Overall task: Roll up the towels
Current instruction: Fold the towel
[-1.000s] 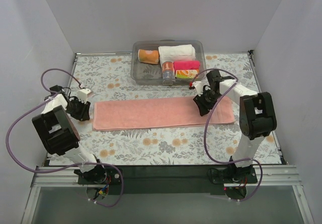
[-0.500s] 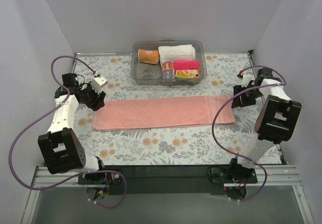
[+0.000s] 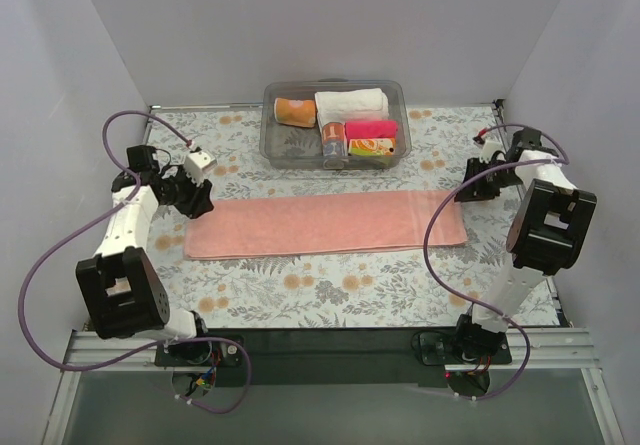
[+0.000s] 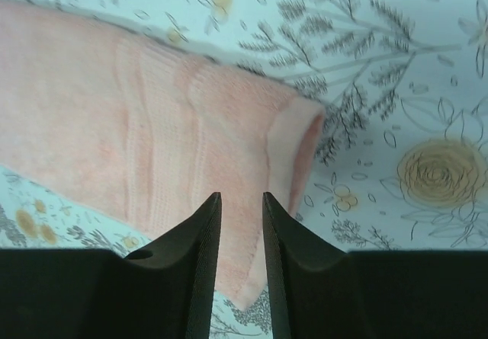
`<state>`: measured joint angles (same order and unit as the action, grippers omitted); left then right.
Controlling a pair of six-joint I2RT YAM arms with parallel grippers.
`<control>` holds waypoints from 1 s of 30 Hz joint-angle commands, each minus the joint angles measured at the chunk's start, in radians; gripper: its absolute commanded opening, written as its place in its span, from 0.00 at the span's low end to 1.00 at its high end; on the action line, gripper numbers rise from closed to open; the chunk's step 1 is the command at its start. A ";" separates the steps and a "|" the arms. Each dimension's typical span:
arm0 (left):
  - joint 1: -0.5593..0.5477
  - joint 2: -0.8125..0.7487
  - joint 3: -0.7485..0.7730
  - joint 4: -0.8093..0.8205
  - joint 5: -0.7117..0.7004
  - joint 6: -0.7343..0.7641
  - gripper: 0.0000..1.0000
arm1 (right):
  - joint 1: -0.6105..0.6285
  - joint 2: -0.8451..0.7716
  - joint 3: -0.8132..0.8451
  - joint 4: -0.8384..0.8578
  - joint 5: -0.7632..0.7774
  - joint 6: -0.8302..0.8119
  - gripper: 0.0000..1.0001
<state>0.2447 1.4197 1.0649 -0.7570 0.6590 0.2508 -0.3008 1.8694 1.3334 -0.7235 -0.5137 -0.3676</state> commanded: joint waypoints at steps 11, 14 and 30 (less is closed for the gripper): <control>-0.036 0.335 0.058 0.241 0.346 -0.372 0.33 | 0.012 0.132 0.029 0.159 -0.468 0.154 0.21; -0.019 0.404 0.066 0.287 0.323 -0.386 0.32 | 0.002 0.186 0.032 0.211 -0.437 0.170 0.20; 0.220 0.585 0.115 0.318 0.343 -0.384 0.27 | -0.020 0.323 0.049 0.256 -0.261 0.190 0.19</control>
<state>0.4454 1.9953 1.1568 -0.4603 1.0122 -0.1616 -0.3096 2.1441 1.3663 -0.5167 -0.8967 -0.1589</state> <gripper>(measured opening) 0.276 0.191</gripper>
